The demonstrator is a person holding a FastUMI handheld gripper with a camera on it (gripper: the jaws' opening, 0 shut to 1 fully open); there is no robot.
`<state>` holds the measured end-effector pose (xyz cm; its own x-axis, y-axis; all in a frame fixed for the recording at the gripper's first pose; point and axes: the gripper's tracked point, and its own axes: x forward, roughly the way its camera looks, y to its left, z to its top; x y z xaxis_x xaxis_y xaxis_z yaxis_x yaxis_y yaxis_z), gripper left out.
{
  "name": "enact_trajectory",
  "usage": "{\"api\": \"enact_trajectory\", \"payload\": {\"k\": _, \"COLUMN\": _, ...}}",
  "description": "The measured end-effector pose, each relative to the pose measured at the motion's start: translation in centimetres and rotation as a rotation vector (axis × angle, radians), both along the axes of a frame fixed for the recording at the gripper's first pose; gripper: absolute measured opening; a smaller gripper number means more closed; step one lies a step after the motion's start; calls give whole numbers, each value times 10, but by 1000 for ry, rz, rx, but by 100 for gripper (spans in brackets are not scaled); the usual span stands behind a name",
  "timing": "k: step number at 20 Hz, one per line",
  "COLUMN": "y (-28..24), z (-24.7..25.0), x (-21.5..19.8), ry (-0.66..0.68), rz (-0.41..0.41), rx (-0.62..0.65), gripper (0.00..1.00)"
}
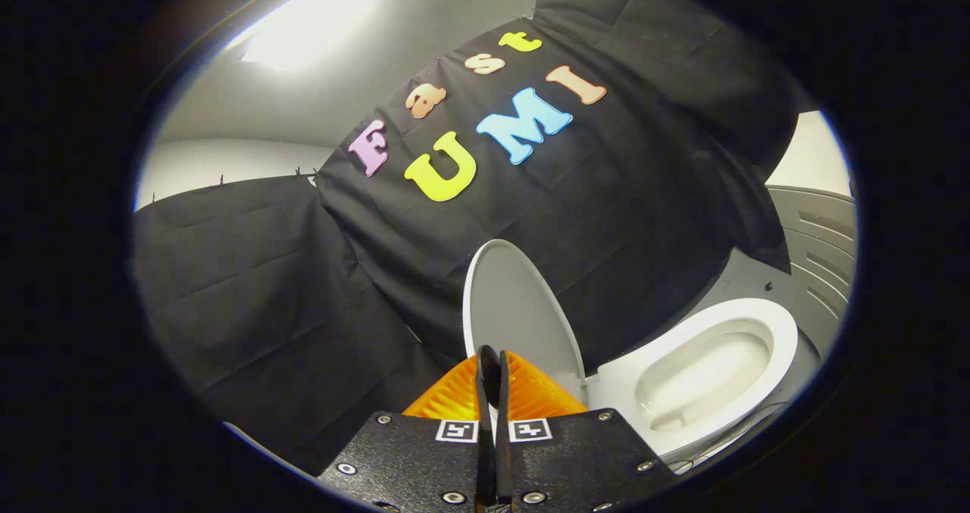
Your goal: Open the toilet lid.
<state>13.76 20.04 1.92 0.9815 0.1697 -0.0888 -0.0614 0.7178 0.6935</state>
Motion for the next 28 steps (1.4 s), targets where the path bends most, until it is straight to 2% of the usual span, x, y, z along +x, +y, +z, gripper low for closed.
{"api": "enact_trajectory", "payload": {"k": 5, "y": 31, "z": 9, "x": 2, "ry": -20, "rz": 39, "rx": -57, "gripper": 0}}
{"api": "enact_trajectory", "payload": {"k": 28, "y": 154, "z": 11, "x": 18, "ry": -63, "rz": 184, "rx": -91, "gripper": 0}}
